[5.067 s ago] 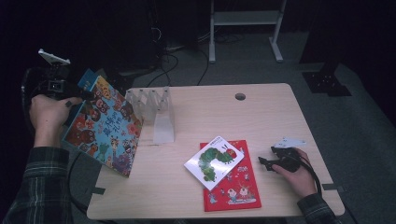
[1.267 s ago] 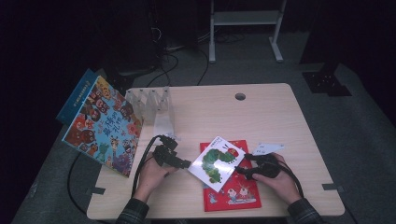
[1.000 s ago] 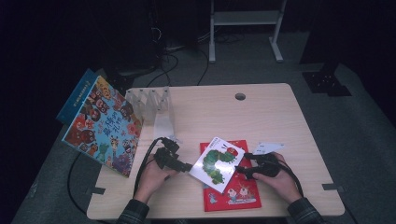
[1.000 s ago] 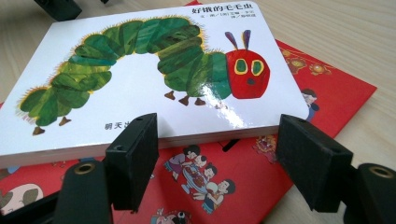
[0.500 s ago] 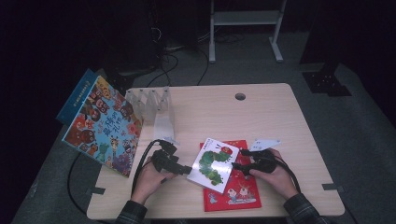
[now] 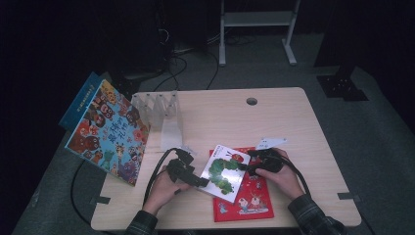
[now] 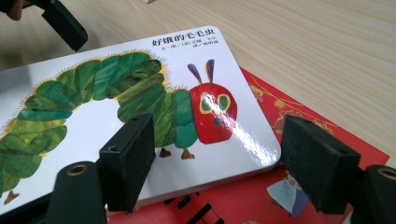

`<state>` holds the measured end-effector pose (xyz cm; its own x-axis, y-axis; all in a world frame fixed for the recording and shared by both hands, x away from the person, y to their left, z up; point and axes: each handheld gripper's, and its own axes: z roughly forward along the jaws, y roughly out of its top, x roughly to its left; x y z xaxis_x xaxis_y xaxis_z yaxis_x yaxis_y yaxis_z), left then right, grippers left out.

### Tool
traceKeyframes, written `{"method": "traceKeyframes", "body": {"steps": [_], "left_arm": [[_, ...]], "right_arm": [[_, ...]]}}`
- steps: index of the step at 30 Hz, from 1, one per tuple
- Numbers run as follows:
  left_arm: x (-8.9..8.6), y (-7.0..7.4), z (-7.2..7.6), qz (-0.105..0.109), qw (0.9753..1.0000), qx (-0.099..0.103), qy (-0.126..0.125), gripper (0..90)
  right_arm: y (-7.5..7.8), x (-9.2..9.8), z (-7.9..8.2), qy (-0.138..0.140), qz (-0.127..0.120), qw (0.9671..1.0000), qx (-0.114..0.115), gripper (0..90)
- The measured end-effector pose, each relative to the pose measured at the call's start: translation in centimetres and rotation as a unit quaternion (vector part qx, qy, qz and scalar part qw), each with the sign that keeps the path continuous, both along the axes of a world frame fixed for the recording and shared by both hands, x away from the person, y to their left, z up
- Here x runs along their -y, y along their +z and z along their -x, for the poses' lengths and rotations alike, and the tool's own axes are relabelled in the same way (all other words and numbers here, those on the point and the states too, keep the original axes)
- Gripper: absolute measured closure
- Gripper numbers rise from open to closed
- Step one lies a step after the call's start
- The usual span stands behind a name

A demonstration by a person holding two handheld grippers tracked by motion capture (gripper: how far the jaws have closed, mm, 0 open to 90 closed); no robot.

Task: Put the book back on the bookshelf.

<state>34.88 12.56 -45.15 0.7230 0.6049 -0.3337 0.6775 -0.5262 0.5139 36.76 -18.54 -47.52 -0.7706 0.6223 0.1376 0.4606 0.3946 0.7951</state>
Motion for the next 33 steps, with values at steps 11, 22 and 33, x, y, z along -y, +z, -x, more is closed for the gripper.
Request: {"method": "traceKeyframes", "body": {"steps": [11,22,33], "left_arm": [[1.1,-0.5,0.3,-0.007,0.9999,-0.005,-0.013,10.2],[1.1,-0.5,0.4,-0.009,0.9998,-0.003,-0.018,10.4],[1.4,-0.6,0.5,-0.005,0.9997,-0.002,-0.022,10.4]], "right_arm": [[-0.1,-0.8,0.8,0.006,-0.001,1.0000,0.000,25.4],[1.0,0.0,3.2,0.020,0.018,0.9994,0.023,45.1],[0.3,-0.6,5.6,0.077,0.036,0.9964,-0.003,70.9]]}}
